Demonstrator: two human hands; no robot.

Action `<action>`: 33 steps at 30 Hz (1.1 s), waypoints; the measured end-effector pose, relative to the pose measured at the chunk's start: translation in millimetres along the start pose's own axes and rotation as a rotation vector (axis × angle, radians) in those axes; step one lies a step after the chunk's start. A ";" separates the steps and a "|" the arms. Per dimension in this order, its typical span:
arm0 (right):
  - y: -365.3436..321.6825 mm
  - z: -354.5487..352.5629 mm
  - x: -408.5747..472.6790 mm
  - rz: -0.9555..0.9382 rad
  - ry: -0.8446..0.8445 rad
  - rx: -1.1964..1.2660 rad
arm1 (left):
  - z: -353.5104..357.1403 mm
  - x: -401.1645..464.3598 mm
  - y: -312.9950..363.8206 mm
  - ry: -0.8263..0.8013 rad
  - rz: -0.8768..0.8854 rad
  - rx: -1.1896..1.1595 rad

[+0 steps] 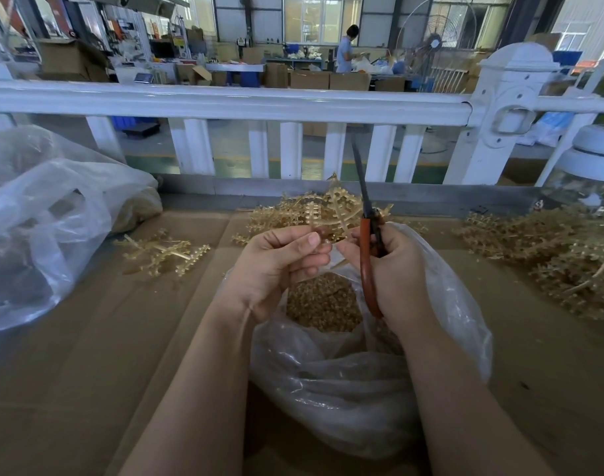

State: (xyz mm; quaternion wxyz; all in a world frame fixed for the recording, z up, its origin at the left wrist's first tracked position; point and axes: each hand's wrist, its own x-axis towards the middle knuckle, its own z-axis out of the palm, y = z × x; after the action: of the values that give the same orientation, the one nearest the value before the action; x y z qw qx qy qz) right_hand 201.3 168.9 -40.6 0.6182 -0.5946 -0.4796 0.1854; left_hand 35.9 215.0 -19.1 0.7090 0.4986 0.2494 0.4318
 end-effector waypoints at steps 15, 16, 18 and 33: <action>-2.1 -0.7 -6.1 -0.184 -0.069 -0.136 | -3.8 3.5 4.8 0.256 0.022 -0.211; -2.8 -0.7 -6.4 -0.182 -0.066 -0.127 | -4.4 3.6 5.4 0.267 0.016 -0.238; -2.6 -1.2 -6.2 -0.164 -0.098 -0.138 | -5.2 4.3 5.7 0.289 -0.003 -0.298; 3.5 1.0 -7.1 -0.091 -0.226 -0.312 | -6.0 7.6 7.0 0.472 -0.014 -0.513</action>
State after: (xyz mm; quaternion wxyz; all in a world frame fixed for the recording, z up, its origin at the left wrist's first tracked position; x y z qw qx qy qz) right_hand 198.4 164.6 -46.6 0.4686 -0.6363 -0.5952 0.1463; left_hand 32.4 225.4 -14.3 0.7371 0.1888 0.2933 0.5788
